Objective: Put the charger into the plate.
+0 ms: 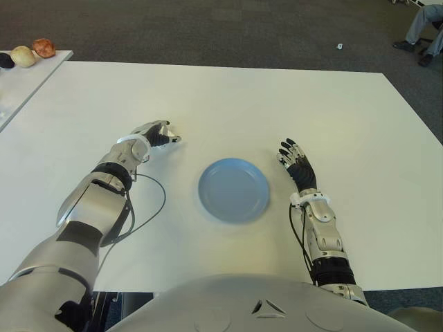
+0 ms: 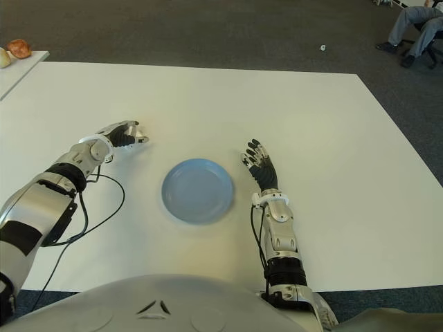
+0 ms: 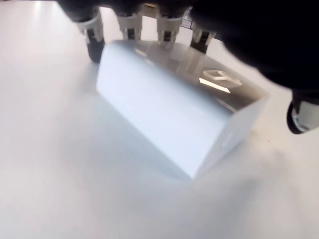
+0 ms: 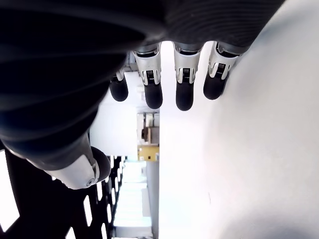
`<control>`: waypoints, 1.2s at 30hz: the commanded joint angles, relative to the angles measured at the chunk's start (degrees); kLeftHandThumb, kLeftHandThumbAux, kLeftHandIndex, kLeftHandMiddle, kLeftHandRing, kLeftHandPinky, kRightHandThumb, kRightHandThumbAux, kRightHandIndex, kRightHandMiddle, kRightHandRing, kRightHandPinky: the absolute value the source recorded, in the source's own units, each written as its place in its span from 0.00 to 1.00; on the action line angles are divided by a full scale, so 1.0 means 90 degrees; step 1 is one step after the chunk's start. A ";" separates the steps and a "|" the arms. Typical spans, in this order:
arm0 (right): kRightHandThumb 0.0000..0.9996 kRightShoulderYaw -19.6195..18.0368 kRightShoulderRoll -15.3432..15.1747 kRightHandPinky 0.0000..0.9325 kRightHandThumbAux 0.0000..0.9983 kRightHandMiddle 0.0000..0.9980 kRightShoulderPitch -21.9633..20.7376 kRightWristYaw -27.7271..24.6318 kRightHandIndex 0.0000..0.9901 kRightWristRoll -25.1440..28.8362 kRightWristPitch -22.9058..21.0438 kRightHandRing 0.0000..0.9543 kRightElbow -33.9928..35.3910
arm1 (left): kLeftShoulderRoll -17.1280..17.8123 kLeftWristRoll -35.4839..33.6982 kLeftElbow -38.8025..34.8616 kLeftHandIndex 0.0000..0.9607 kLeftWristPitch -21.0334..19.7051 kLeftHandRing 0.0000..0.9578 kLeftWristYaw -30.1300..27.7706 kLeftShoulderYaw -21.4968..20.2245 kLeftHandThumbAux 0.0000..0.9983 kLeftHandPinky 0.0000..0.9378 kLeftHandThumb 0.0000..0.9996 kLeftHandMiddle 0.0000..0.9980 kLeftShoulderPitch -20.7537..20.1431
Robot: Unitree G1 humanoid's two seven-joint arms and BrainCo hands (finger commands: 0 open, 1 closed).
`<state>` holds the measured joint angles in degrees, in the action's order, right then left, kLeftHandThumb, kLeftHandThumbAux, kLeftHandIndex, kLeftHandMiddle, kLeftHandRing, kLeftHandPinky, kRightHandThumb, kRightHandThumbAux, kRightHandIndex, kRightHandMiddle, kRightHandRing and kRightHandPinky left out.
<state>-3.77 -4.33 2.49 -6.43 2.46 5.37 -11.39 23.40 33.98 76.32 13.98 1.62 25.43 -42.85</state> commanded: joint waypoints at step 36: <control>0.00 -0.0057 0.0025 0.11 0.58 0.16 0.0104 0.0139 0.03 0.0039 0.0025 0.15 0.0064 | 0.0718 0.2099 -0.0044 0.00 0.1086 0.00 0.2860 0.2012 0.38 0.00 0.15 0.00 0.0399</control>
<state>-3.97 -4.28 2.99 -5.48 2.42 5.45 -10.76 28.39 50.76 75.25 23.39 24.82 41.88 -41.58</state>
